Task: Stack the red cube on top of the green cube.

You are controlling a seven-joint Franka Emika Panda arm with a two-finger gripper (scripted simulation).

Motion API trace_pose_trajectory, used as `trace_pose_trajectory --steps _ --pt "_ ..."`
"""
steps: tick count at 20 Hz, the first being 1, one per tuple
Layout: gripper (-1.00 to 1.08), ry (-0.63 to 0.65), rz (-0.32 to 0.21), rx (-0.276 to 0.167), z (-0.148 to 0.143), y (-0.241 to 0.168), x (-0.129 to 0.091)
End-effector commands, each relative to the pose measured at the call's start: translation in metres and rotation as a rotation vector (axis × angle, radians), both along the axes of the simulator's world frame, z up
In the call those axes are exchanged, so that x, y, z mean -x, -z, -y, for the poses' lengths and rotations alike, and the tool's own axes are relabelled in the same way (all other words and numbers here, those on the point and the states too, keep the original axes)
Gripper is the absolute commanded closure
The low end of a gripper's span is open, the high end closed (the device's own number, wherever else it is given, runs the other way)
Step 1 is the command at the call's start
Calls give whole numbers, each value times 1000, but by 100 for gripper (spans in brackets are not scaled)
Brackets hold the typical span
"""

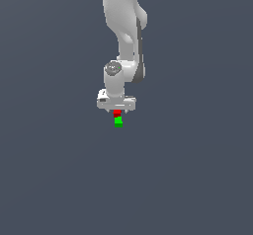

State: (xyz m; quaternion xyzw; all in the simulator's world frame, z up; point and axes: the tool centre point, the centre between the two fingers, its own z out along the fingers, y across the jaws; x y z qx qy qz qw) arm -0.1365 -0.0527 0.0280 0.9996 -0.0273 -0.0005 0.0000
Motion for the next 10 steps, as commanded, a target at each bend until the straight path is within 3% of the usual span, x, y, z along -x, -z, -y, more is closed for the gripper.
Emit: trace_pose_trajectory --steps 1,4,5,10 --pt "-92 0 1 0 0 6 0" --pt "-92 0 1 0 0 8 0" --pt "108 0 1 0 0 8 0" --pt "108 0 1 0 0 8 0"
